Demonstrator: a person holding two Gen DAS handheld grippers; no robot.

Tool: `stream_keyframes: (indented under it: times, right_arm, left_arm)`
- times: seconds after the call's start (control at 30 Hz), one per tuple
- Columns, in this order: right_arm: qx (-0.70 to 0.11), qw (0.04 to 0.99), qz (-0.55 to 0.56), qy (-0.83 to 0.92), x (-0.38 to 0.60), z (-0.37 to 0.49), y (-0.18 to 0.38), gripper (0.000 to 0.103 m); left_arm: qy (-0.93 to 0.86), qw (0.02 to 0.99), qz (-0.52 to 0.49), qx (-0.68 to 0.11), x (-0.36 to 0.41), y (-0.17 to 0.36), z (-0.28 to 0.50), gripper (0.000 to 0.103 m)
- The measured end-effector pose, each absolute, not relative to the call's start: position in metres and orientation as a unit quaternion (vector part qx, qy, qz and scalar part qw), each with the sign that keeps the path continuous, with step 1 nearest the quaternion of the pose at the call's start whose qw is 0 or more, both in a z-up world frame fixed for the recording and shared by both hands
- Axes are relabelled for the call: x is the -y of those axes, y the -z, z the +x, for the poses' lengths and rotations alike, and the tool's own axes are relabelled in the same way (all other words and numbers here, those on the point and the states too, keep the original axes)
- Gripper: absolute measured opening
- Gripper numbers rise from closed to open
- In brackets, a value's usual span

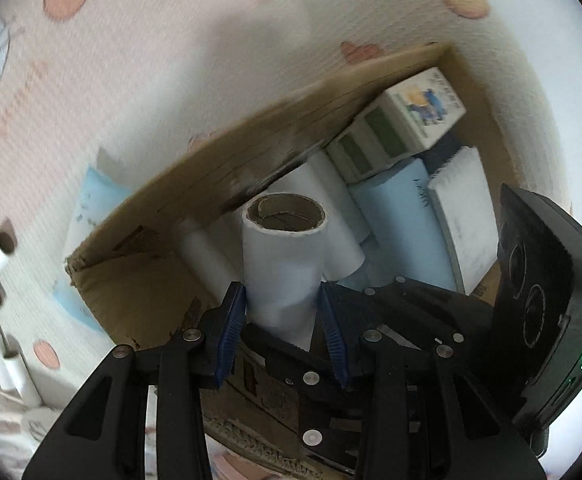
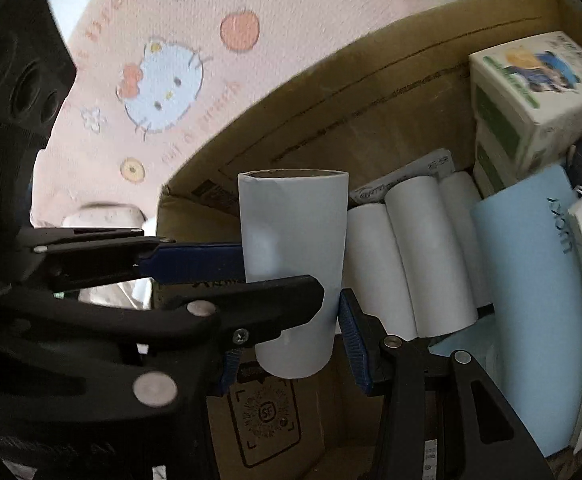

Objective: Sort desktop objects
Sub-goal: 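Lift the white tube with both tools and carry it over the cardboard box, then lower the tube into the box beside the white rolls and open both tools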

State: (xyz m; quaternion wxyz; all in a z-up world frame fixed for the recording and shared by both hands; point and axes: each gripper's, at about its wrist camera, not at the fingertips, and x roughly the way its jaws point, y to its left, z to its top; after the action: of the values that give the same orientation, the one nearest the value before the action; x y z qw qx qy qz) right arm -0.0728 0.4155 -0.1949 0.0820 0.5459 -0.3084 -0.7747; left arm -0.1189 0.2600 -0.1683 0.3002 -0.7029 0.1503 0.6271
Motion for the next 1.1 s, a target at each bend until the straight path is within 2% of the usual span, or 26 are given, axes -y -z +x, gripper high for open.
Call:
stream_keyframes:
  times: [0.27, 0.47, 0.7, 1.1]
  right_arm:
    - [0.313, 0.111, 0.568, 0.753, -0.405, -0.089, 0.206, 0.042]
    - [0.294, 0.111, 0.582, 0.750, -0.399, -0.092, 0.211, 0.042]
    - [0.292, 0.107, 0.597, 0.740, -0.398, -0.089, 0.225, 0.042]
    - [0.260, 0.086, 0.644, 0.714, -0.385, -0.090, 0.251, 0.040]
  left_arm:
    - [-0.627, 0.279, -0.712, -0.149, -0.248, 0.169, -0.134, 0.042]
    - [-0.620, 0.279, -0.725, -0.111, -0.231, 0.166, -0.147, 0.034]
    - [-0.620, 0.280, -0.724, -0.112, -0.227, 0.163, -0.147, 0.011]
    - [-0.639, 0.287, -0.702, -0.127, -0.219, 0.149, -0.138, 0.010]
